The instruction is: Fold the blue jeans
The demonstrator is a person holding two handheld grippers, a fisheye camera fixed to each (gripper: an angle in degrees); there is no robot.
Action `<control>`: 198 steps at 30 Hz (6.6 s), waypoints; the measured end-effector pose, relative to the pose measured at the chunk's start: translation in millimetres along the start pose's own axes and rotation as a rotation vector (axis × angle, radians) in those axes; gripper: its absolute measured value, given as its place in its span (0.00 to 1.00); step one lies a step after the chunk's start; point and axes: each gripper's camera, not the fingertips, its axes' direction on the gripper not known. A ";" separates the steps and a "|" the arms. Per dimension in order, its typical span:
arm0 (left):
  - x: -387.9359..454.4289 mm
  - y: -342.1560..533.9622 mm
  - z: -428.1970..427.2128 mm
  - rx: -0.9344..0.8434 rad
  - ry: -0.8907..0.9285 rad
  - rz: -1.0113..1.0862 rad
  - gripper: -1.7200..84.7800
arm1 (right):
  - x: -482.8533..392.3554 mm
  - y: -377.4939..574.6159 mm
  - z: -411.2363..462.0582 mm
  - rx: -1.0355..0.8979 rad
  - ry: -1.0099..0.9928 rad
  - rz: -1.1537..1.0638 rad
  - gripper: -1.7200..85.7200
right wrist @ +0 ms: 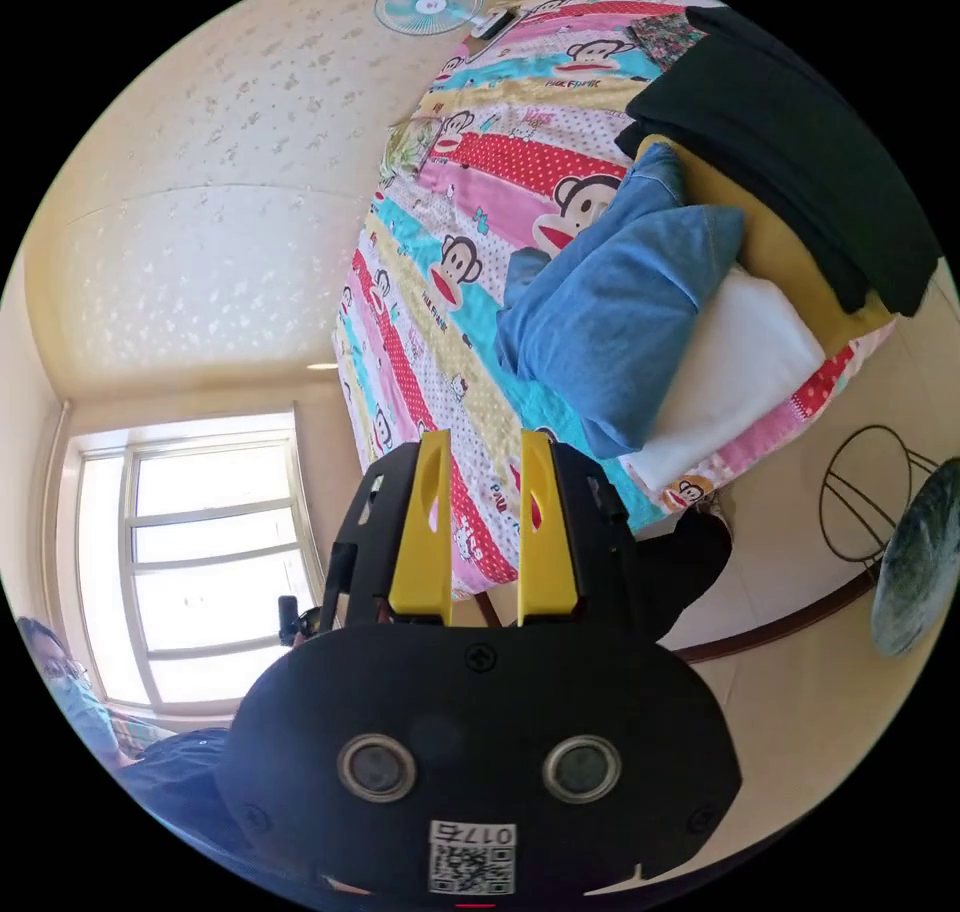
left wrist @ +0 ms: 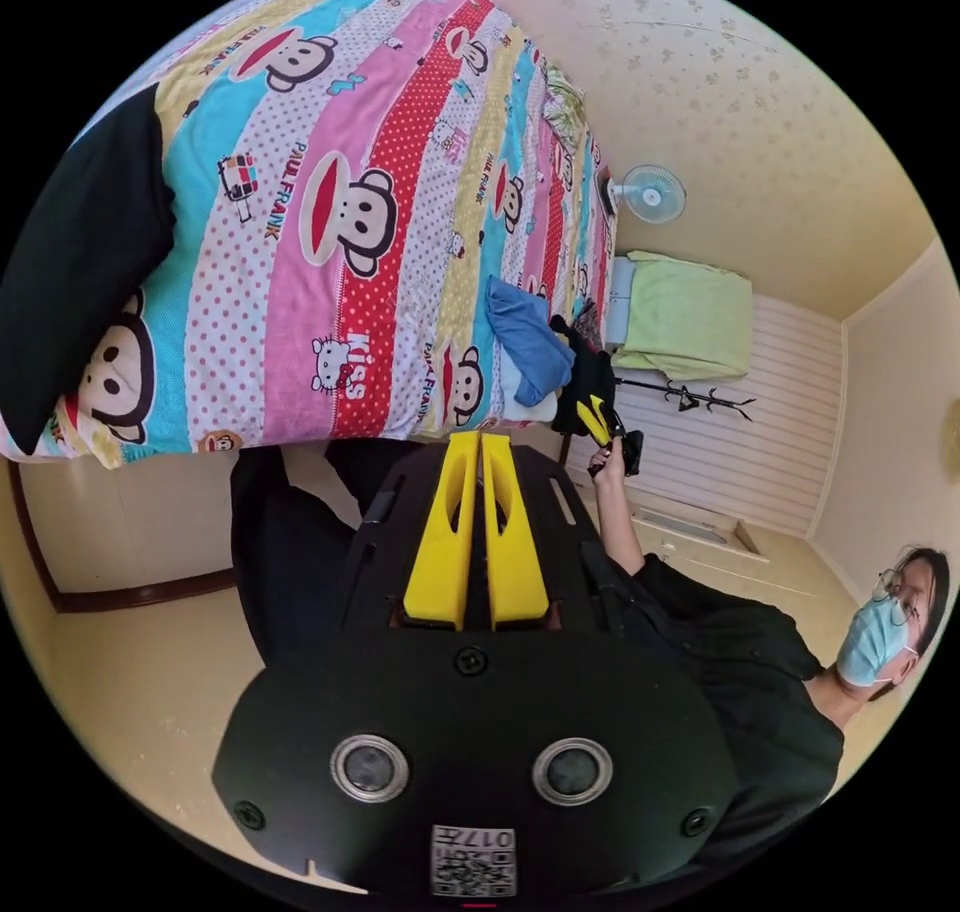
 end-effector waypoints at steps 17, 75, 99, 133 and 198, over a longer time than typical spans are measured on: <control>119.0 -54.6 97.5 -0.147 -0.064 0.058 0.01 | -27.1 -131.7 5.2 0.019 0.161 0.118 0.19; 262.3 -25.4 76.4 -0.128 0.510 0.658 0.08 | -418.3 173.0 -36.0 -0.819 -1.403 -1.446 0.03; 327.0 57.5 30.2 0.073 0.930 1.109 0.01 | -474.2 151.6 65.6 -0.413 -0.739 -1.081 0.05; 175.5 -134.1 270.6 -0.197 0.053 0.203 0.01 | -94.1 -47.3 397.4 -0.362 -0.024 0.086 0.14; 478.1 350.8 460.5 0.368 0.260 1.323 0.01 | -199.5 679.8 -16.3 0.611 -0.008 -1.165 0.18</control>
